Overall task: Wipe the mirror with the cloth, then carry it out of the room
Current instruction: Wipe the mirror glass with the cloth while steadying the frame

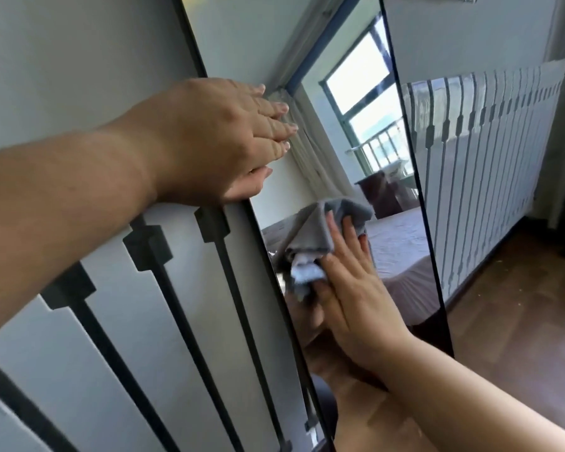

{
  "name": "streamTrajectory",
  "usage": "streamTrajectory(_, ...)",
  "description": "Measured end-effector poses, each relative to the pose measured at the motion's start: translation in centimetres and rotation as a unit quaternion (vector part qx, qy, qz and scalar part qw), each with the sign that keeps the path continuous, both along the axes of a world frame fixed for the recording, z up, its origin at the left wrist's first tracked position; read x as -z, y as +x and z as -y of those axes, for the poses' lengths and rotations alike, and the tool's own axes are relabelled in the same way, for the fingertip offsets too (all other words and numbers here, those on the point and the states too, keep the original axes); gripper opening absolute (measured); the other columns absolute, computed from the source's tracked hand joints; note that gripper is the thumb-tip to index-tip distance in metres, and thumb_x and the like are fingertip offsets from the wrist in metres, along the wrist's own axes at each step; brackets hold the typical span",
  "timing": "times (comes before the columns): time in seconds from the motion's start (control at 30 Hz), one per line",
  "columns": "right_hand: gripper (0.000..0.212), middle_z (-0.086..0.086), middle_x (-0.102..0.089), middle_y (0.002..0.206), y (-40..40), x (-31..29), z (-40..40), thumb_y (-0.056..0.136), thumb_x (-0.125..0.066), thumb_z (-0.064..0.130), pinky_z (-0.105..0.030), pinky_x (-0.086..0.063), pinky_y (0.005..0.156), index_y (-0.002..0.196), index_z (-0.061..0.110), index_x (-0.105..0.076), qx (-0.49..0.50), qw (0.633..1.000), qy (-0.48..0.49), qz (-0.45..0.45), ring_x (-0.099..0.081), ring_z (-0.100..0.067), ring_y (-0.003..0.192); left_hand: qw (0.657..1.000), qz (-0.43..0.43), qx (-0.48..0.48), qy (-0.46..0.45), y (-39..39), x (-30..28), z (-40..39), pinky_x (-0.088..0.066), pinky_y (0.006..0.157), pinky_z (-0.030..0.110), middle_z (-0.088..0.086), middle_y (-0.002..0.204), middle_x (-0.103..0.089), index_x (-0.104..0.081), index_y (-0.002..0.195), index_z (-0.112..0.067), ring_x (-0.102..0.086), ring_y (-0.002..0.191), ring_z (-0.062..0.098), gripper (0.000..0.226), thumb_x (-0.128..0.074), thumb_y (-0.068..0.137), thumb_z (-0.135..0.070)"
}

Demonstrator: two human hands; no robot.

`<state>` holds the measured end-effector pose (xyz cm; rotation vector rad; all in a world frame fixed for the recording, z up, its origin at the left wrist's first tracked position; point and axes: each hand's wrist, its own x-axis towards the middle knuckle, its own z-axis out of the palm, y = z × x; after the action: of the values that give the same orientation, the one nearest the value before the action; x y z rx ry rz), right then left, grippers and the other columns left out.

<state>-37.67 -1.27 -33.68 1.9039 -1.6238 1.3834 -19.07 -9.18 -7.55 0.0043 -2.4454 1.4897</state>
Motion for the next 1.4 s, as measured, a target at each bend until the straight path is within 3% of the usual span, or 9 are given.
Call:
streamTrajectory(0.13, 0.052, 0.007, -0.012, 0.184, -0.3, -2.4, 0.9, 0.116, -0.037, 0.041, -0.058, -0.008, 0.136, 0.166, 0.029, -0.044, 0.045, 0.989, 0.01, 0.142, 0.005, -0.017, 0.17, 1.0, -0.001, -0.002, 0.0, 0.1, 0.1, -0.1, -0.046, 0.126, 0.055, 0.013, 0.153, -0.068, -0.073, 0.14, -0.008, -0.062, 0.147, 0.032, 0.05, -0.049, 0.105, -0.034)
streamTrajectory(0.37, 0.064, -0.001, -0.012, 0.185, 3.4, 1.6, -0.2, 0.113, -0.047, 0.037, -0.069, -0.017, 0.131, 0.173, 0.027, -0.027, -0.007, 0.994, -0.031, -0.105, -0.004, -0.038, 0.17, 1.0, -0.005, 0.002, -0.007, 0.1, 0.1, -0.4, -0.05, 0.123, 0.055, 0.014, 0.149, -0.071, -0.075, 0.137, -0.007, -0.066, 0.143, 0.032, 0.049, -0.052, 0.102, -0.032)
streamTrajectory(0.53, 0.057, 0.016, -0.005, 0.183, -1.3, 0.7, 1.0, 0.115, -0.035, 0.044, -0.052, -0.005, 0.137, 0.171, 0.042, -0.023, 0.027, 0.998, -0.01, 0.064, 0.003, -0.015, 0.17, 1.0, -0.01, 0.01, -0.003, 0.1, 0.1, -0.3, -0.05, 0.124, 0.055, 0.013, 0.149, -0.071, -0.076, 0.137, -0.007, -0.066, 0.143, 0.032, 0.047, -0.055, 0.102, -0.031)
streamTrajectory(0.7, 0.048, 0.003, -0.017, 0.183, -7.3, -0.7, 1.7, 0.117, -0.042, 0.026, -0.055, -0.015, 0.135, 0.165, 0.028, -0.044, 0.102, 0.963, 0.032, 0.247, -0.004, -0.018, 0.17, 1.0, -0.017, 0.017, -0.01, -0.2, 0.3, -0.2, -0.053, 0.12, 0.056, 0.015, 0.144, -0.074, -0.078, 0.132, -0.006, -0.07, 0.138, 0.034, 0.044, -0.059, 0.099, -0.029)
streamTrajectory(0.87, 0.051, 0.014, -0.001, 0.184, -3.7, 0.6, 0.1, 0.115, -0.038, 0.045, -0.056, -0.004, 0.136, 0.166, 0.043, -0.032, 0.07, 0.993, 0.07, 0.06, 0.012, -0.018, 0.17, 1.0, -0.019, 0.021, -0.011, -0.1, 0.4, 0.2, -0.052, 0.121, 0.056, 0.014, 0.146, -0.073, -0.078, 0.134, -0.008, -0.068, 0.14, 0.032, 0.043, -0.06, 0.1, -0.028)
streamTrajectory(1.0, 0.065, 0.011, 0.0, 0.185, -2.4, 2.5, -0.1, 0.114, -0.037, 0.047, -0.05, 0.001, 0.137, 0.174, 0.038, -0.014, 0.013, 0.993, 0.004, -0.115, 0.004, -0.029, 0.171, 0.999, -0.024, 0.024, -0.01, -0.1, 0.5, 0.3, -0.051, 0.122, 0.055, 0.013, 0.146, -0.073, -0.078, 0.133, -0.008, -0.069, 0.14, 0.032, 0.045, -0.057, 0.1, -0.029)
streamTrajectory(1.13, 0.059, 0.019, 0.006, 0.182, -6.4, 1.4, 2.0, 0.113, -0.039, 0.036, -0.041, 0.005, 0.137, 0.168, 0.046, -0.021, 0.074, 0.992, 0.021, 0.098, 0.013, -0.008, 0.168, 1.0, -0.021, 0.022, -0.002, -0.1, 0.4, 0.4, -0.05, 0.123, 0.055, 0.012, 0.148, -0.072, -0.077, 0.135, -0.009, -0.067, 0.142, 0.031, 0.044, -0.057, 0.101, -0.029)
streamTrajectory(1.23, 0.048, -0.001, -0.024, 0.182, -11.1, -0.7, 3.2, 0.117, -0.039, 0.026, -0.055, -0.016, 0.136, 0.165, 0.026, -0.043, 0.1, 0.944, 0.032, 0.312, -0.01, -0.022, 0.169, 0.999, -0.024, 0.026, 0.0, -0.2, 0.3, 0.4, -0.051, 0.122, 0.054, 0.011, 0.146, -0.073, -0.079, 0.133, -0.01, -0.068, 0.141, 0.03, 0.043, -0.059, 0.1, -0.03)
streamTrajectory(1.4, 0.039, 0.003, -0.032, 0.177, -10.9, -1.5, 2.0, 0.116, -0.039, 0.036, -0.061, -0.027, 0.131, 0.154, 0.038, -0.05, 0.118, 0.961, 0.083, 0.237, -0.018, -0.029, 0.168, 0.999, -0.025, 0.023, 0.005, -0.1, 0.4, 0.2, -0.052, 0.121, 0.054, 0.01, 0.146, -0.073, -0.079, 0.132, -0.01, -0.068, 0.14, 0.029, 0.043, -0.06, 0.099, -0.03)
